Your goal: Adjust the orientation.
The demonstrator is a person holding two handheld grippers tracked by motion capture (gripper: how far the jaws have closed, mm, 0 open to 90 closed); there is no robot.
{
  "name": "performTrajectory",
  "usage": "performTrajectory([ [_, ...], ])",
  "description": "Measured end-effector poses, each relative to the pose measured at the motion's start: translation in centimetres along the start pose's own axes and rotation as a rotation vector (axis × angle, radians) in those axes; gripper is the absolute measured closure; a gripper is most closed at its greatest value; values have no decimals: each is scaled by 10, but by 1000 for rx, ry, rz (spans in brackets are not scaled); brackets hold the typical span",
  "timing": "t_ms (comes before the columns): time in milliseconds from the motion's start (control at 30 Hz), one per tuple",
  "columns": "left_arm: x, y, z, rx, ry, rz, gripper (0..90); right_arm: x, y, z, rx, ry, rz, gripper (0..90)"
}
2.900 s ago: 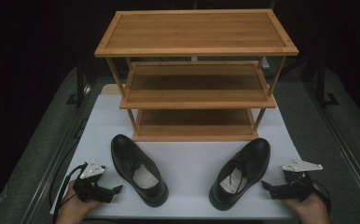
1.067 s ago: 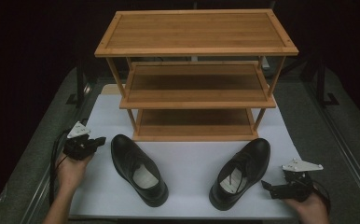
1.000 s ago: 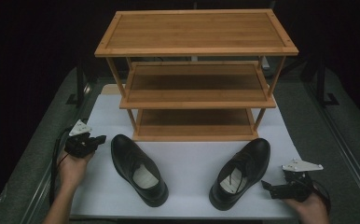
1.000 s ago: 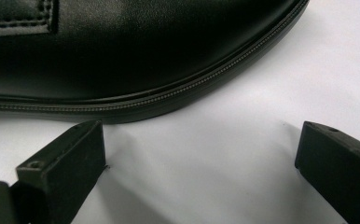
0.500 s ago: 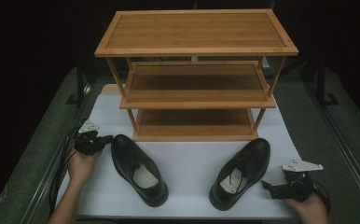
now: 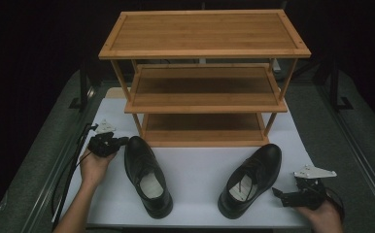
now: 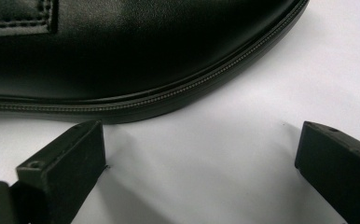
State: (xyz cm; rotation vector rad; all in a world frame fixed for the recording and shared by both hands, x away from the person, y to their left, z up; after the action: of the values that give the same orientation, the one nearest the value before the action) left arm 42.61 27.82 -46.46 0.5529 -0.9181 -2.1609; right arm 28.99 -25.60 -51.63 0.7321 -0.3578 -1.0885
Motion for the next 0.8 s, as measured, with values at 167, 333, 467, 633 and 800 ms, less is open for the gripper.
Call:
performTrajectory([
  [167,6,6,-7,5,-18,-6,900,0,0,0,0,0,0,14],
  [333,20,9,-19,-7,-49,-43,900,0,0,0,0,0,0,14],
  [467,33,14,-29,-4,-73,-55,900,0,0,0,0,0,0,15],
  [633,50,25,-37,4,-100,-80,900,0,0,0,0,0,0,14],
  [800,53,28,-39,-4,-104,-101,900,0,0,0,0,1,0,15],
])
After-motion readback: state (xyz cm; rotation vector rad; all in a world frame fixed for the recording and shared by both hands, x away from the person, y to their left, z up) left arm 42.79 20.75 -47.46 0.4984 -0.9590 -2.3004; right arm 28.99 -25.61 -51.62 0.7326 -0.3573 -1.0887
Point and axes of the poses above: each handheld gripper's, and its own axes: z roughly backward along the jaws, y roughly out of its top, x roughly to its right, the point moved 8 cm from there along -z, roughly forward along the jaws, and after that the axes turned 5 degrees about -z, right-handed, at the moved point
